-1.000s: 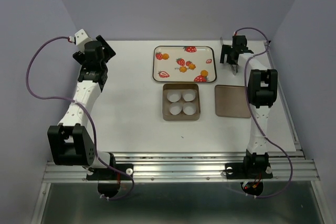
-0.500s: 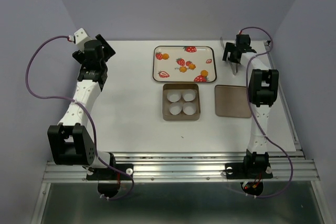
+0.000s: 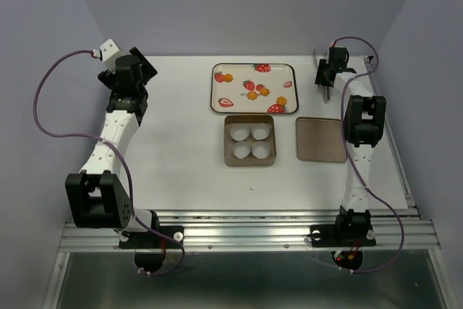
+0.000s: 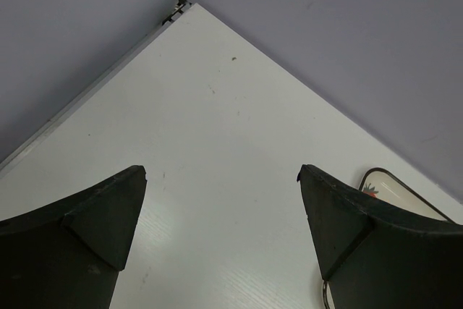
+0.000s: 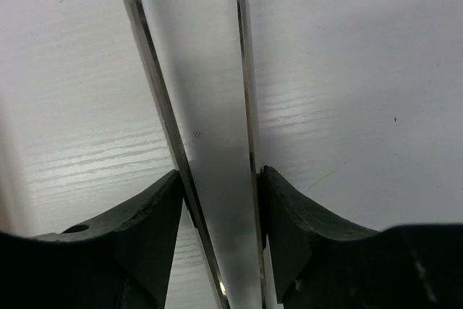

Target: Pack the cookies

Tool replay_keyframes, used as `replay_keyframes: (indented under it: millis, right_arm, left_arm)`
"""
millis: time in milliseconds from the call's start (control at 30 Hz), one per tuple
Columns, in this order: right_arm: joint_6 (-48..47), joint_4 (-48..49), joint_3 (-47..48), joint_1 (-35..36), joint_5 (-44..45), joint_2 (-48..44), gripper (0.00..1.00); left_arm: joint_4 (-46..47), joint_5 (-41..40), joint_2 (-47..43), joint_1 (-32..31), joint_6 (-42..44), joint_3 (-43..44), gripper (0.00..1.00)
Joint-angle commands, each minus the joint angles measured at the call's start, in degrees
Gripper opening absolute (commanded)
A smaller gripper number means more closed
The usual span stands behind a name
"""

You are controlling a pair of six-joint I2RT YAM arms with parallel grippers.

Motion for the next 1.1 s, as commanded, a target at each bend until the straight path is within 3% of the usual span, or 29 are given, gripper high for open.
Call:
replay_keyframes:
  millis: [0,167,667,1067]
  right_arm:
    - [0.02,1.82,0.66,-0.07,-3.04,-1.89,0.50]
    - [1.25,4.55,-3.38,-0.07,-2.69,-10.50,0.48]
    - [5.64,8.42,-34.05,0.46,-9.36,-40.12,0.43]
    - [4.15,-1.60,-44.08,14.16,-6.21,-53.66,0.48]
  left_arm:
    - [1.54,0.23,-3.30,-0.02,-0.18,1.08,0.99]
    - [2.77,2.08,-4.97,-0.02,-0.62,-1.29,0.99]
    - [5.58,11.13,-7.96,-0.02,-2.99,-7.80,0.99]
    - [4.70,14.74,-8.92,-0.11,-2.65,-10.26,0.99]
